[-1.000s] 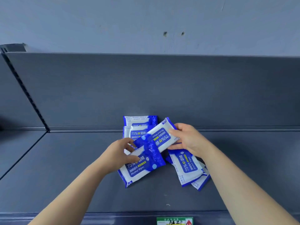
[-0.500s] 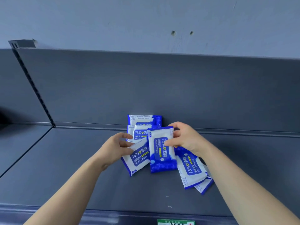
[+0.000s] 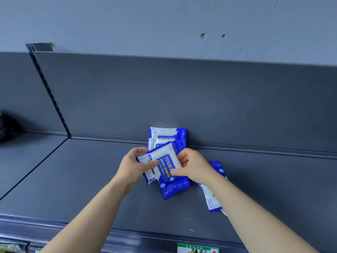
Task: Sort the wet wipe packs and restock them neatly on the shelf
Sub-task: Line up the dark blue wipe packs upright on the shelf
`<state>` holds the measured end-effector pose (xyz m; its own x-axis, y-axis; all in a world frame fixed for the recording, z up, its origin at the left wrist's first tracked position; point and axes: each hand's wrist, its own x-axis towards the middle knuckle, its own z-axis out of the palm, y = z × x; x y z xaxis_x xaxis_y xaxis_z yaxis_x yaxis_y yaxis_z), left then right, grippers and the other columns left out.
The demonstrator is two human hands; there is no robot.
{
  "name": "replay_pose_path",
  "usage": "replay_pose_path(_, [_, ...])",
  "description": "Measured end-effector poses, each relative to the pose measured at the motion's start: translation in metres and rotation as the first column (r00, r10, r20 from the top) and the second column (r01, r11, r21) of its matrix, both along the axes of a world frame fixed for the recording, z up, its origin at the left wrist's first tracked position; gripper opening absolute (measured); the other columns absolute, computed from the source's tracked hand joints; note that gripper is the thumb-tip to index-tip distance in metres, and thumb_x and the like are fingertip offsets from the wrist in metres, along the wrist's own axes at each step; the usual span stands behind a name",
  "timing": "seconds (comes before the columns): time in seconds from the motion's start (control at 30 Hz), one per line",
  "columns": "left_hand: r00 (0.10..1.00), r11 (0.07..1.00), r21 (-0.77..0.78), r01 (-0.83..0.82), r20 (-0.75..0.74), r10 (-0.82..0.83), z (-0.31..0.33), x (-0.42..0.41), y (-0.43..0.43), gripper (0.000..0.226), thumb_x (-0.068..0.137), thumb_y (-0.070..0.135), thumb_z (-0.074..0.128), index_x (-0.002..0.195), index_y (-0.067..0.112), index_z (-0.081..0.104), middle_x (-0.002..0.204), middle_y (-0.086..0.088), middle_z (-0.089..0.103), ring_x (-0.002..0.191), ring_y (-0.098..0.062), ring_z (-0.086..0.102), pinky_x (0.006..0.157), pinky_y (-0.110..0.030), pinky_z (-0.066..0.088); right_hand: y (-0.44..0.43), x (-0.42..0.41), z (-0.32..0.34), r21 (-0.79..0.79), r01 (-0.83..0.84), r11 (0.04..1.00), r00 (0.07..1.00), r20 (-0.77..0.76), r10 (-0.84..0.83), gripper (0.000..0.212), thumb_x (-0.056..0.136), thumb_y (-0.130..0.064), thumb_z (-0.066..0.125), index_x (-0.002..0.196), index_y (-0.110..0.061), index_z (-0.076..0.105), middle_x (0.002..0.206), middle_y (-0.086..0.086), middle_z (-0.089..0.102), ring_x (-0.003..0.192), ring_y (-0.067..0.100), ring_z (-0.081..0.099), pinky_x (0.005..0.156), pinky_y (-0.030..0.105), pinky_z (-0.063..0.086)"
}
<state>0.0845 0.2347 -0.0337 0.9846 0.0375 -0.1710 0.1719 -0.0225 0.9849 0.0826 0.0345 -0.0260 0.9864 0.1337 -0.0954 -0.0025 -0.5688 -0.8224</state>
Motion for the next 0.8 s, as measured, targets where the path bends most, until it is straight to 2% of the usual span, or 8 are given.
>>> replay_pose_path(0.17, [0.999,0.981,-0.194,0.003,-0.045,-0.012,0.002,-0.002,0.006,0.043,0.075,0.016,0.077,0.113,0.003,0.063,0.097,-0.012,0.075,0.083,-0.025,0.073,0.070,-0.034,0.059,-0.010,-0.001,0.000,0.053,-0.041,0.998,0.998,0.056,0.038,0.019,0.079,-0.019,0.073,0.096,-0.018,0.065,0.093,-0.005,0.073,0.083,0.015,0.069,0.082,0.037,0.053])
replay_pose_path(0.27, [0.998,0.980,-0.197,0.016,-0.058,-0.028,0.006,-0.005,0.007,0.026,0.093,0.023,0.060,0.110,0.004,0.065,0.093,-0.011,0.075,0.073,-0.023,0.070,0.066,-0.034,0.057,-0.021,0.004,0.010,-0.048,-0.086,0.995,0.993,0.083,0.089,0.015,0.081,-0.013,0.068,0.095,-0.018,0.066,0.090,-0.005,0.070,0.074,0.012,0.062,0.076,0.032,0.051])
replay_pose_path(0.4, [0.989,0.977,-0.176,0.119,-0.063,-0.131,0.007,-0.010,0.004,0.027,0.097,0.034,0.051,0.109,0.013,0.063,0.101,-0.007,0.074,0.086,-0.023,0.071,0.077,-0.041,0.058,-0.017,0.005,0.012,-0.200,-0.125,0.972,0.990,0.043,0.136,0.024,0.078,-0.016,0.075,0.100,-0.021,0.068,0.097,-0.006,0.067,0.077,0.012,0.057,0.073,0.029,0.049])
replay_pose_path(0.5, [0.958,0.954,0.082,0.287,-0.003,-0.288,0.001,-0.014,0.002,0.035,0.082,0.020,0.075,0.112,0.015,0.058,0.103,-0.001,0.074,0.090,-0.020,0.072,0.077,-0.039,0.058,-0.007,0.005,0.004,-0.198,-0.037,0.980,0.993,0.102,0.058,0.034,0.071,-0.025,0.081,0.102,-0.021,0.065,0.102,-0.009,0.061,0.094,0.010,0.059,0.074,0.021,0.047])
replay_pose_path(0.6, [0.979,0.921,0.341,0.186,0.012,-0.202,-0.012,-0.011,0.002,0.034,0.076,0.023,0.080,0.101,0.024,0.057,0.102,0.007,0.071,0.086,-0.013,0.070,0.074,-0.031,0.058,-0.009,0.007,0.001,-0.214,0.018,0.977,0.994,0.111,0.006,0.042,0.067,-0.031,0.084,0.102,-0.023,0.062,0.107,-0.007,0.059,0.094,0.007,0.057,0.073,0.019,0.045])
replay_pose_path(0.67, [0.990,0.874,0.475,0.104,0.038,-0.139,-0.019,-0.003,0.004,0.031,0.073,0.036,0.081,0.091,0.033,0.056,0.113,0.006,0.057,0.096,-0.016,0.063,0.080,-0.033,0.056,-0.021,0.007,0.004,-0.281,0.056,0.958,0.996,0.089,-0.033,0.052,0.066,-0.037,0.082,0.111,-0.027,0.058,0.115,-0.005,0.054,0.097,0.010,0.057,0.081,0.026,0.049])
replay_pose_path(0.73, [0.992,0.862,0.497,0.094,0.029,-0.124,-0.024,0.006,0.003,0.033,0.066,0.042,0.083,0.088,0.036,0.058,0.117,0.003,0.053,0.098,-0.019,0.062,0.081,-0.037,0.056,-0.040,0.006,0.010,-0.394,0.085,0.915,0.996,0.022,-0.083,0.065,0.068,-0.041,0.080,0.125,-0.028,0.051,0.127,-0.002,0.048,0.105,0.013,0.055,0.089,0.031,0.048])
replay_pose_path(0.8, [0.993,0.874,0.477,0.095,0.020,-0.119,-0.025,0.012,0.001,0.034,0.066,0.037,0.085,0.088,0.033,0.059,0.110,0.002,0.064,0.089,-0.018,0.067,0.073,-0.034,0.058,-0.060,0.004,0.015,-0.481,0.089,0.872,0.987,-0.075,-0.142,0.075,0.070,-0.041,0.079,0.135,-0.025,0.043,0.137,0.000,0.042,0.111,0.016,0.052,0.090,0.032,0.047])
